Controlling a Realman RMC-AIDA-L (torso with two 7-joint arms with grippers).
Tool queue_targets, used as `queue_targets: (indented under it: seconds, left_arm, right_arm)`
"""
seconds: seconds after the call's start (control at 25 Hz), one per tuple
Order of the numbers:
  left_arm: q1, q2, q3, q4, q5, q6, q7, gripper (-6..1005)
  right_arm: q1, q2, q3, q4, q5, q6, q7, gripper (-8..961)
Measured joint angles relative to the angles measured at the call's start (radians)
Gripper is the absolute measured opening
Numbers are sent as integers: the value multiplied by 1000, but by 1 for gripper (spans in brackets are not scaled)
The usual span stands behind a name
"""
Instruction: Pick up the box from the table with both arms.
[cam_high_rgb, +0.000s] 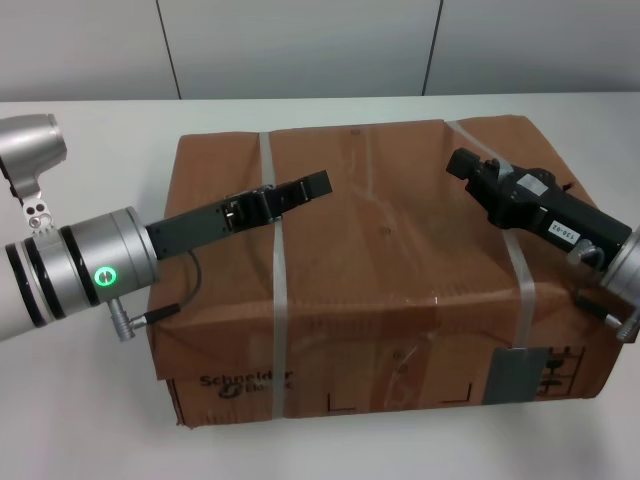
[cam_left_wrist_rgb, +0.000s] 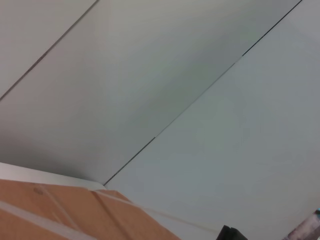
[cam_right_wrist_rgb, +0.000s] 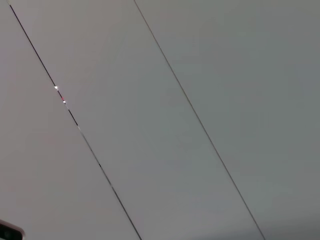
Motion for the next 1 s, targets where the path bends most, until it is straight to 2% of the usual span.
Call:
queue_targets:
  seconds: [1.0]
  left_arm:
    - [0, 0, -1, 3, -4, 0, 0, 98]
  right_arm:
    - [-2, 0, 0, -6, 0, -12, 0, 49]
